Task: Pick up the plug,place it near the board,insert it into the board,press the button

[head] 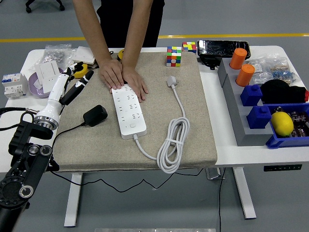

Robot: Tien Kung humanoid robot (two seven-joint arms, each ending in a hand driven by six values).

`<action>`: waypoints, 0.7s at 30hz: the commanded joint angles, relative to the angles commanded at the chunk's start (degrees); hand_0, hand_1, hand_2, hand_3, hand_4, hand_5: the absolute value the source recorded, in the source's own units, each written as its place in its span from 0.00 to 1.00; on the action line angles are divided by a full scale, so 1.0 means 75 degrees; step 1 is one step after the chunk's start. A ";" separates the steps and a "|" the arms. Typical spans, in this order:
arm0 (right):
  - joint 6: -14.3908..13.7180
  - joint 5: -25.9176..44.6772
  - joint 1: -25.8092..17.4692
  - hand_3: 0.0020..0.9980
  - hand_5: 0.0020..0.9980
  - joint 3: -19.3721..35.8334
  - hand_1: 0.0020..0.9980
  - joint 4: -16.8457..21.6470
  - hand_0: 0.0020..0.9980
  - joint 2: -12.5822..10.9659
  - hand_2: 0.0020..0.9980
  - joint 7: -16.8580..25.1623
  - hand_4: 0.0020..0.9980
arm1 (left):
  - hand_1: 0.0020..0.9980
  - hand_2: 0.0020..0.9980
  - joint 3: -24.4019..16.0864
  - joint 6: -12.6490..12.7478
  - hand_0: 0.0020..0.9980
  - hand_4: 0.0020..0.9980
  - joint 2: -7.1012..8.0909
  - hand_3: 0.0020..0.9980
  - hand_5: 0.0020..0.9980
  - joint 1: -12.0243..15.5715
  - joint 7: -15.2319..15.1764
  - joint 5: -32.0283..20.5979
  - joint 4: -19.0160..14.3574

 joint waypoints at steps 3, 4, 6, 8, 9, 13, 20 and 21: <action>0.0010 -0.0036 0.0022 0.76 0.80 -0.0043 0.75 0.0000 0.82 0.0002 0.74 0.0004 1.00 | 0.92 0.88 -0.0082 0.0058 0.84 1.00 -0.0104 0.88 1.00 0.0327 -0.0150 -0.0939 -0.0396; 0.0013 -0.0049 0.0020 0.76 0.80 -0.0048 0.75 0.0000 0.82 0.0004 0.74 0.0003 1.00 | 0.92 0.88 -0.0111 0.0070 0.84 1.00 -0.0115 0.88 1.00 0.0388 -0.0177 -0.1188 -0.0457; 0.0025 -0.0102 0.0000 0.76 0.80 -0.0045 0.75 0.0000 0.82 0.0015 0.74 -0.0006 1.00 | 0.87 0.83 -0.0212 0.0090 0.80 1.00 -0.0115 0.84 1.00 0.0511 -0.0216 -0.1418 -0.0534; 0.0036 -0.0140 -0.0004 0.76 0.80 -0.0035 0.75 0.0000 0.82 0.0018 0.74 -0.0016 1.00 | 0.87 0.83 -0.0250 0.0088 0.80 1.00 -0.0115 0.84 1.00 0.0552 -0.0226 -0.1474 -0.0550; 0.0035 -0.0146 -0.0004 0.76 0.80 -0.0033 0.75 0.0000 0.82 0.0017 0.74 -0.0011 1.00 | 0.87 0.83 -0.0271 0.0087 0.80 1.00 -0.0115 0.84 1.00 0.0579 -0.0228 -0.1485 -0.0565; 0.0034 -0.0169 0.0039 0.76 0.80 -0.0034 0.75 0.0000 0.82 0.0005 0.74 0.0002 1.00 | 0.85 0.80 -0.0326 0.0061 0.78 1.00 -0.0115 0.81 1.00 0.0626 -0.0208 -0.1448 -0.0599; 0.0033 -0.0181 0.0060 0.76 0.80 -0.0009 0.75 0.0000 0.82 0.0013 0.74 0.0003 1.00 | 0.81 0.78 -0.0451 -0.0026 0.75 1.00 -0.0115 0.78 1.00 0.0611 -0.0117 -0.1285 -0.0582; 0.0034 -0.0191 0.0053 0.76 0.80 -0.0001 0.75 0.0000 0.82 0.0021 0.74 -0.0001 1.00 | 0.81 0.78 -0.0465 -0.0025 0.75 1.00 -0.0115 0.78 1.00 0.0614 -0.0110 -0.1265 -0.0587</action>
